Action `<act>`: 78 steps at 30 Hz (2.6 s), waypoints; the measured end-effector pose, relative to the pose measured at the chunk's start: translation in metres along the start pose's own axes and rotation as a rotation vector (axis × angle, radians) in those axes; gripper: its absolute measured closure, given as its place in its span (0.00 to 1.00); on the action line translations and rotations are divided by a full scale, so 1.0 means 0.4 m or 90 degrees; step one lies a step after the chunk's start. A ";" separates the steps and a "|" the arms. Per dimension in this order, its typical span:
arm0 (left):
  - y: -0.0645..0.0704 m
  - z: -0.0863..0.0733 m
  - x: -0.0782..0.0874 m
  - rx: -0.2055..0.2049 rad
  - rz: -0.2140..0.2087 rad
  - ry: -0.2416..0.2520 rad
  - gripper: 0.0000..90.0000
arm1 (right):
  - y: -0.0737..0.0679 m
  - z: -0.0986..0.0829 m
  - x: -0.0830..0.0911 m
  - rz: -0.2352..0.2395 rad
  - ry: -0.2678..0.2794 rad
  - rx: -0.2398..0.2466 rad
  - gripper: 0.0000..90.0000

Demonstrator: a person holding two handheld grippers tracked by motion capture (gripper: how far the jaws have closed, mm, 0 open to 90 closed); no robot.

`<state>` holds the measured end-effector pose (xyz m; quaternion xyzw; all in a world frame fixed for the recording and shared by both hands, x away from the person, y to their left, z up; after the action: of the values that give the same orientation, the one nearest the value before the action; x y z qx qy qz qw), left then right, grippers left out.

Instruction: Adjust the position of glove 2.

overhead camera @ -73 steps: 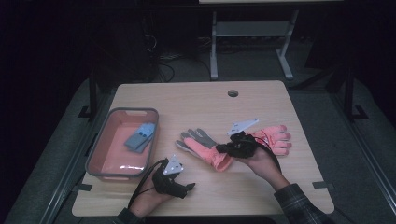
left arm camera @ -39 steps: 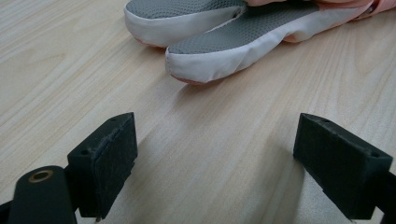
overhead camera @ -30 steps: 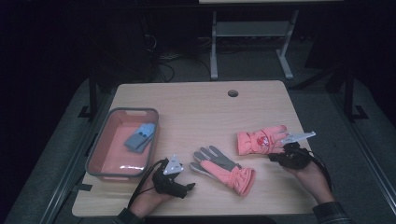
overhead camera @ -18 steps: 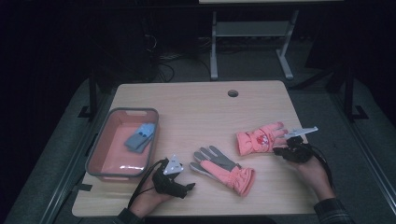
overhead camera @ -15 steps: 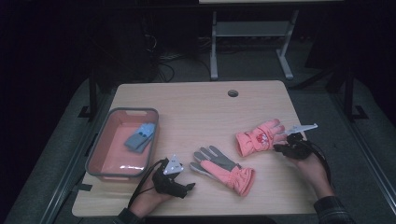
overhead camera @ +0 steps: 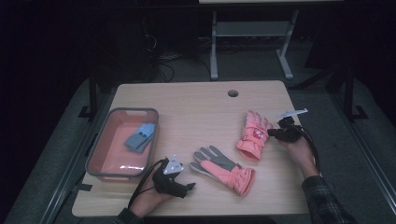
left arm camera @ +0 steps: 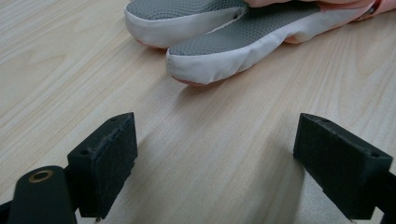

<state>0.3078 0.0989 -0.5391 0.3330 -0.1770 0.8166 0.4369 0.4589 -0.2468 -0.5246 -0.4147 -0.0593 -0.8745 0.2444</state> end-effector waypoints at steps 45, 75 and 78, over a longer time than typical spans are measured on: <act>0.000 0.001 -0.001 -0.001 -0.002 0.000 0.14 | -0.208 -0.057 0.105 0.138 -0.035 0.088 1.00; 0.001 0.001 -0.002 0.001 -0.002 0.000 0.14 | -0.125 0.041 0.003 0.109 -0.047 0.094 0.26; 0.001 0.001 -0.002 0.001 -0.002 0.000 0.14 | -0.126 0.028 -0.016 0.107 -0.074 0.104 0.31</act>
<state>0.3079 0.0982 -0.5394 0.3335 -0.1756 0.8161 0.4381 0.4461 -0.1969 -0.5170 -0.4467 -0.1092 -0.8179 0.3458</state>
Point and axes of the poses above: each handheld gripper's, and its own axes: x roughly backward along the jaws, z roughly out of its top, y roughly to its right, the point moved 9 cm from there along -x, roughly forward along the jaws
